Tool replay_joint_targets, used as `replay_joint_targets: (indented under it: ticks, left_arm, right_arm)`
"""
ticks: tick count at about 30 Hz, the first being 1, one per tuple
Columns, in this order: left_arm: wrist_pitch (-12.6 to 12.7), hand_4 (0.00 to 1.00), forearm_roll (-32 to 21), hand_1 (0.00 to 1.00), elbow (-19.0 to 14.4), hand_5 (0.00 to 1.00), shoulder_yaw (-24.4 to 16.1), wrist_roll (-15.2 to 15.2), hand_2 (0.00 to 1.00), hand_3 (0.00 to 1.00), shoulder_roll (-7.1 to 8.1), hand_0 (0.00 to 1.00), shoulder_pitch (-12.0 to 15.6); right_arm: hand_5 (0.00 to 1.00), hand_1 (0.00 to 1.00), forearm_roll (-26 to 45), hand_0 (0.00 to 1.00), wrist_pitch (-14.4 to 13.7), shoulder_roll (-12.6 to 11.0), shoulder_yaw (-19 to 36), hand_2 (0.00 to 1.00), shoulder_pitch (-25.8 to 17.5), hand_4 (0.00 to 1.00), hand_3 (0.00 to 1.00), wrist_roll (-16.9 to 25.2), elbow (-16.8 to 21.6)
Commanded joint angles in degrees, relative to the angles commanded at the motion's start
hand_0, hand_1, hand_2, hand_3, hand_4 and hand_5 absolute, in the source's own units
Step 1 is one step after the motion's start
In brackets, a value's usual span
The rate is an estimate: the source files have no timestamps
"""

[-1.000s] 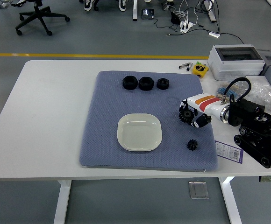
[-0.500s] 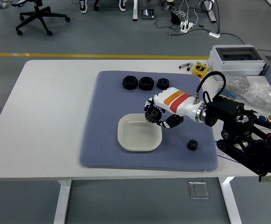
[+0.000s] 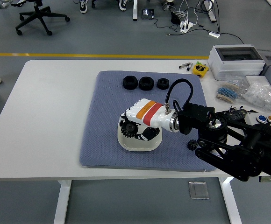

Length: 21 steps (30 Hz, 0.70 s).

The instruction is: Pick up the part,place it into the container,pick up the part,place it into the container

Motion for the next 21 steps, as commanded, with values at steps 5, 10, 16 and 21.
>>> replay_joint_targets:
  ticks: [5, 10, 16, 21]
  left_arm:
    - [0.0, 0.624, 0.1, 0.872, 0.0, 0.767, -0.1, -0.1, 0.895, 0.671, 0.00, 0.895, 0.1]
    - [0.1, 0.625, 0.7, 0.872, 0.0, 0.767, -0.4, 0.1, 0.895, 0.669, 0.00, 0.895, 0.2]
    - [0.0, 0.624, 1.1, 0.871, 0.0, 0.766, -0.8, 0.1, 0.894, 0.669, 0.00, 0.895, 0.3]
    - [0.0, 0.623, 1.2, 0.872, 0.0, 0.762, -0.9, -0.1, 0.892, 0.665, 0.00, 0.894, 0.3]
  right_arm:
    - [0.273, 0.361, -1.8, 0.308, 2.7, -0.2, -0.1, 0.506, 0.2, 0.919, 0.797, -1.4, -3.3]
    - [0.335, 0.507, -1.7, 0.377, 3.1, -0.5, 0.3, 0.760, 0.0, 0.998, 0.998, -0.9, -4.8]
    - [0.346, 0.581, -1.5, 0.426, 2.9, -1.7, 2.6, 0.870, -0.3, 0.998, 0.998, -1.3, -3.6]
    - [0.370, 0.590, -1.2, 0.435, 3.5, -5.4, 6.2, 0.818, -1.4, 0.998, 0.951, -0.5, 0.0]
